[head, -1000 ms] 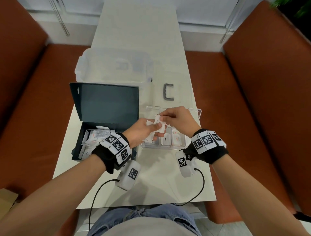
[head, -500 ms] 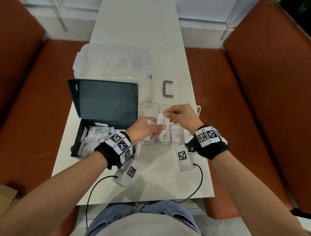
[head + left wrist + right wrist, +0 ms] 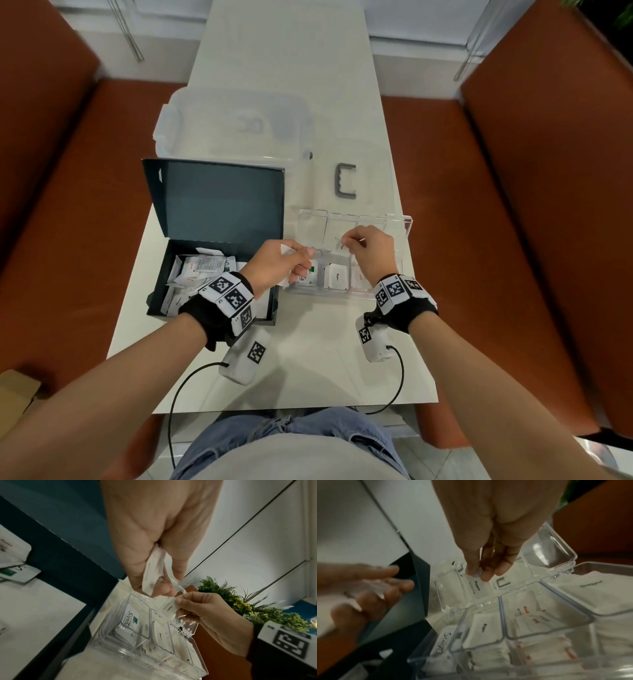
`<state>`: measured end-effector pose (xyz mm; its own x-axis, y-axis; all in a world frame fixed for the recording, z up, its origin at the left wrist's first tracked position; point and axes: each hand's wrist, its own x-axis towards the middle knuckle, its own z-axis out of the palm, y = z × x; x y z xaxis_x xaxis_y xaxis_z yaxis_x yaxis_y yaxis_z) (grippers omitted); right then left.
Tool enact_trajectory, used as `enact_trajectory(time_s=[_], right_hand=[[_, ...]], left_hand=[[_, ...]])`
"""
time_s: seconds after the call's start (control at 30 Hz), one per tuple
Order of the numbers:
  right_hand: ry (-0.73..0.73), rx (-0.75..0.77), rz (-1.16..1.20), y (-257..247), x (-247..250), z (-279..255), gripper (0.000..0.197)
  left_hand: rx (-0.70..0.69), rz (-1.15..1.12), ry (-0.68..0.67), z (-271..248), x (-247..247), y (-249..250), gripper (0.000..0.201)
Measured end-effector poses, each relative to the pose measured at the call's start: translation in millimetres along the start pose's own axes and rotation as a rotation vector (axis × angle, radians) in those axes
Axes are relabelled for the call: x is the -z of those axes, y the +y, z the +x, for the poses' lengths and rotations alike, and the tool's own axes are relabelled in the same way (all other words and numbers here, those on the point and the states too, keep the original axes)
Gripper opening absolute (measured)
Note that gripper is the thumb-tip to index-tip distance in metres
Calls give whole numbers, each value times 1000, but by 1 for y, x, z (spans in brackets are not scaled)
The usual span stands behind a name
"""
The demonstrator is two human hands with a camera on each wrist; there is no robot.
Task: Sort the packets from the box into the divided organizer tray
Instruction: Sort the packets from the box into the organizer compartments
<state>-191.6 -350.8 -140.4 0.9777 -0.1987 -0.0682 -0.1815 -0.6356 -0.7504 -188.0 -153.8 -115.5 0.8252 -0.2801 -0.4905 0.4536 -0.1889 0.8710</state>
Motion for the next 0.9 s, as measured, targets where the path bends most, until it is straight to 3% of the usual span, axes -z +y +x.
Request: enact_trajectory(time_s=[0.6,0.9], right_hand=[[-255,92,-510,10,-16,-1,21],[-229,109,-536,3,-16,-1,13]], left_hand=[[27,-20,-1,-9,4,4,31],[33,-41,-9,-11,6,5,33]])
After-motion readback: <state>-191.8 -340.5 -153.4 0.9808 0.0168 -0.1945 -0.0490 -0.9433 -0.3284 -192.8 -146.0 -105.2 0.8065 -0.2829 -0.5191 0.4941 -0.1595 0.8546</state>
